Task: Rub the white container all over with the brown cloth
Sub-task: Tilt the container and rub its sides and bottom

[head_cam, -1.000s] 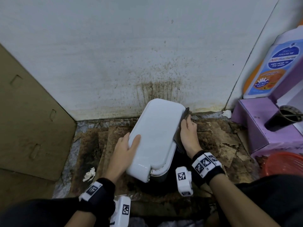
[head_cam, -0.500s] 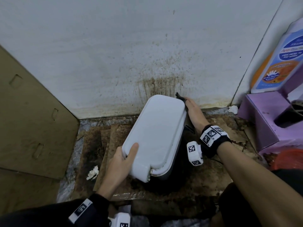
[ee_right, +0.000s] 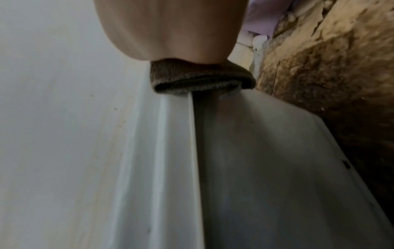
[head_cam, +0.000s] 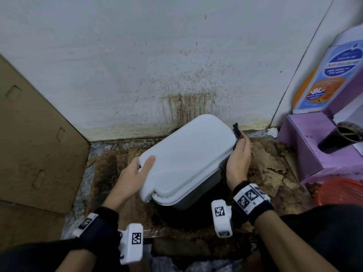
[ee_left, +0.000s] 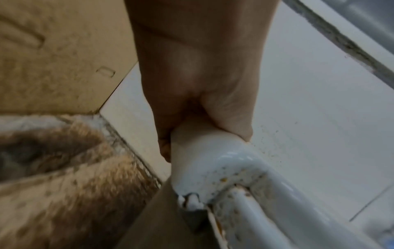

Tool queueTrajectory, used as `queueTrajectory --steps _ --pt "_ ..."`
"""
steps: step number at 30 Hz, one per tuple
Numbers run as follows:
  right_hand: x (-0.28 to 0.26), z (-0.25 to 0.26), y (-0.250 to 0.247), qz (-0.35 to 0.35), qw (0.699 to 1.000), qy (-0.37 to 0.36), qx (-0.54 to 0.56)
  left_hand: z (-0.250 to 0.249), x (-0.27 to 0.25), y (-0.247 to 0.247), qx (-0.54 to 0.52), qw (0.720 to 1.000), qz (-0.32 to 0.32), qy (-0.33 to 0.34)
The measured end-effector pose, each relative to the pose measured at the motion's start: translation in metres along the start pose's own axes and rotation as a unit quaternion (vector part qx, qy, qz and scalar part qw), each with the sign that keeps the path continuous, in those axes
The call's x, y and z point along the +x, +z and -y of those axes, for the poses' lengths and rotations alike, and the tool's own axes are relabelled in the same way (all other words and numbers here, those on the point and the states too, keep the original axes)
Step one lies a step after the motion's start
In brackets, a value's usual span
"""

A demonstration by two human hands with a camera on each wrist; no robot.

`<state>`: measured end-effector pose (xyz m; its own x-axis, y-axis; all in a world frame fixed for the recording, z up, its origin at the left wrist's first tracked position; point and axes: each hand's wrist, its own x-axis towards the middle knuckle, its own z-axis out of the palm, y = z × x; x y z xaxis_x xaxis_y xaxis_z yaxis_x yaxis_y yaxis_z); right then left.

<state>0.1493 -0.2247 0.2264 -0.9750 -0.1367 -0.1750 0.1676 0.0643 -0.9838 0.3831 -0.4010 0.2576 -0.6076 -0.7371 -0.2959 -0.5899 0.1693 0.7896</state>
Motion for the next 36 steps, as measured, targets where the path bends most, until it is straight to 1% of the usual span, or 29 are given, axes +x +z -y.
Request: queueTrajectory --steps 3,5,7,10,13,17,18,20,22,25,26,29,32,34,36 --pt "-0.023 -0.008 -0.004 -0.059 0.998 -0.011 0.003 -0.004 0.008 -0.002 0.031 0.999 0.040 0.007" --pt "-0.029 -0.013 -0.008 -0.078 0.997 -0.020 -0.002 -0.004 0.011 0.000 0.043 0.998 0.039 0.021" --pt "-0.025 -0.013 -0.011 -0.074 0.997 -0.020 -0.010 -0.002 0.013 0.004 0.053 0.998 0.016 0.025" --pt "-0.013 -0.007 -0.013 -0.037 0.999 0.006 -0.015 0.003 0.012 0.012 0.064 0.997 -0.035 0.021" --pt "0.003 -0.001 -0.020 0.010 0.999 0.044 -0.017 0.000 -0.001 0.017 0.067 0.996 -0.061 -0.020" --pt "0.034 0.005 -0.029 0.118 0.991 0.052 -0.034 0.002 -0.015 0.022 0.037 0.990 -0.055 -0.126" --pt "0.037 0.007 -0.031 0.136 0.988 0.051 -0.043 0.001 -0.018 0.023 0.023 0.989 -0.051 -0.139" --pt "0.038 0.010 -0.033 0.151 0.985 0.047 -0.066 -0.001 -0.022 0.023 0.012 0.989 -0.053 -0.138" --pt "0.030 0.009 -0.035 0.136 0.985 0.033 -0.100 0.003 -0.021 0.022 0.026 0.988 -0.047 -0.143" --pt "0.014 0.013 -0.039 0.103 0.988 0.009 -0.115 0.008 -0.014 0.024 0.031 0.988 -0.057 -0.138" --pt "0.008 0.015 -0.042 0.093 0.989 0.008 -0.111 0.005 -0.013 0.023 0.034 0.989 -0.056 -0.136" --pt "-0.013 0.017 -0.050 0.044 0.994 0.010 -0.102 -0.002 -0.002 0.017 0.038 0.993 -0.051 -0.100" --pt "-0.030 0.011 -0.055 -0.009 0.997 0.024 -0.071 -0.008 0.011 0.010 0.040 0.997 -0.025 -0.063" --pt "-0.041 0.002 -0.056 -0.019 0.998 0.026 -0.046 -0.008 0.018 0.006 0.044 0.998 -0.008 -0.047" --pt "-0.047 -0.004 -0.055 -0.014 0.999 0.020 -0.039 -0.004 0.023 0.002 0.041 0.998 0.002 -0.046"
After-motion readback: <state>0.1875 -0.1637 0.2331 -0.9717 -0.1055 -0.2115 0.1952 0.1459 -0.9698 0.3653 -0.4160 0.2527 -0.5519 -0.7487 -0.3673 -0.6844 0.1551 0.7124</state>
